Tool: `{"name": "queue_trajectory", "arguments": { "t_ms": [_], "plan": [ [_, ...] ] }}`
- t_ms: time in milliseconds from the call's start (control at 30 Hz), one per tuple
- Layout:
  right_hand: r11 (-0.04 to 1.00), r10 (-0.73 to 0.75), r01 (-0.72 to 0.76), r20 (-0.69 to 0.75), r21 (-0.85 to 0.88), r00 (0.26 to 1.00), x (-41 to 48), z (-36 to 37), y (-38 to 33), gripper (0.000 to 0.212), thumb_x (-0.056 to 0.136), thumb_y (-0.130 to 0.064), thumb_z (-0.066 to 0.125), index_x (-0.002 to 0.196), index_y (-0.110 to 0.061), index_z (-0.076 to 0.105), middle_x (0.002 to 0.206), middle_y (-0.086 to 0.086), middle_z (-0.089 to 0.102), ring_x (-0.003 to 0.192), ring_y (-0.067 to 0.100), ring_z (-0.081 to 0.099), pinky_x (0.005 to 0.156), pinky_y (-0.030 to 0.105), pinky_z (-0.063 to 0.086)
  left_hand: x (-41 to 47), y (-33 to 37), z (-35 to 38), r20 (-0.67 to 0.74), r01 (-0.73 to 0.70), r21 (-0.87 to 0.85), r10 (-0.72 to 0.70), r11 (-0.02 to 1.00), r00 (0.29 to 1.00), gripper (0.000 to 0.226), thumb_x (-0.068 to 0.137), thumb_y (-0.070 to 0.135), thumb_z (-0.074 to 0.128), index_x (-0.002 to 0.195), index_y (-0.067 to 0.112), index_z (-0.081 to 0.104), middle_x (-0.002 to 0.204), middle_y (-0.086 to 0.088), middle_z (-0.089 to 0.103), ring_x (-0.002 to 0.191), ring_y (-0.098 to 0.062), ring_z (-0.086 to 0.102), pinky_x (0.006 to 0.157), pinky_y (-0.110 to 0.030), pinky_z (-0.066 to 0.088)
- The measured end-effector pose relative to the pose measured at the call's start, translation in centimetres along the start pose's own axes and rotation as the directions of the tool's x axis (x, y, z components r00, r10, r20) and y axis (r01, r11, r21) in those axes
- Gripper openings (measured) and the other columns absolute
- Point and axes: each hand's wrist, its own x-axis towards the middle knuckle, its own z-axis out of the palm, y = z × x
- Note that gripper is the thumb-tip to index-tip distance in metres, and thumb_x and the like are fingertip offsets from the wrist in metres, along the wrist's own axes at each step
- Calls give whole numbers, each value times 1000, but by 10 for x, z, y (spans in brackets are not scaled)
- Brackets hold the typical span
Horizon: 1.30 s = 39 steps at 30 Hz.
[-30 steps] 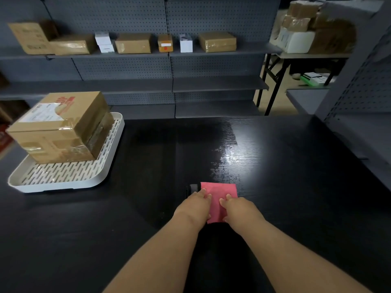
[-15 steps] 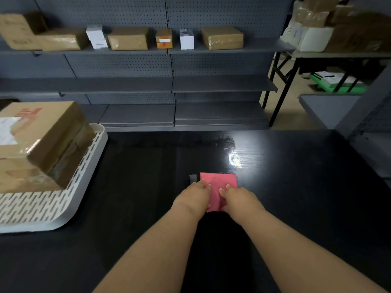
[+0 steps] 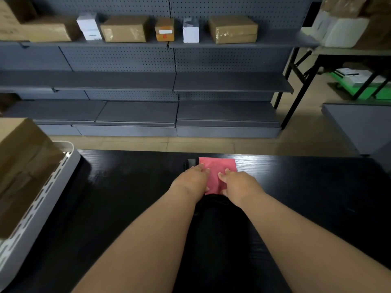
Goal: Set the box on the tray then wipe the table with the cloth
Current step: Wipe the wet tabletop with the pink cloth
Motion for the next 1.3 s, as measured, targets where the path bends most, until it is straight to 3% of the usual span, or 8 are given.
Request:
{"name": "queue_trajectory", "arguments": {
  "t_ms": [267,600,800,1300],
  "plan": [
    [1000,-22,22,-27,10,999,20,-14,11,58,100,-27,45,153,-21,21,161,3,18,141,28,33,113,38,34,26,-5,-11,-16,11,5,-11,1000,1000,64,101,25,44,155,12,12,163,-6,4,149,-25,17,116,-36,26],
    [1000,-14,14,-11,-18,1000,-12,-2,3,57,101,-26,44,153,-21,20,161,3,20,141,29,34,113,38,33,-10,5,4,-32,18,-9,-18,1000,999,64,101,25,45,155,14,13,163,-6,4,149,-24,18,117,-35,25],
    [1000,9,-7,58,-22,998,-60,20,-13,61,100,-24,47,153,-20,18,162,5,17,143,28,31,115,39,33,-60,21,29,-11,6,-22,-6,1000,1000,65,100,24,47,155,15,14,163,-6,5,148,-26,21,117,-36,26],
    [999,45,-45,85,5,995,-243,118,-100,59,98,-23,49,151,-20,25,155,6,30,134,28,43,108,38,41,-257,39,132,10,-41,-74,42,996,999,63,101,21,45,155,16,12,163,-4,4,150,-25,13,118,-35,23]
  ]
}}
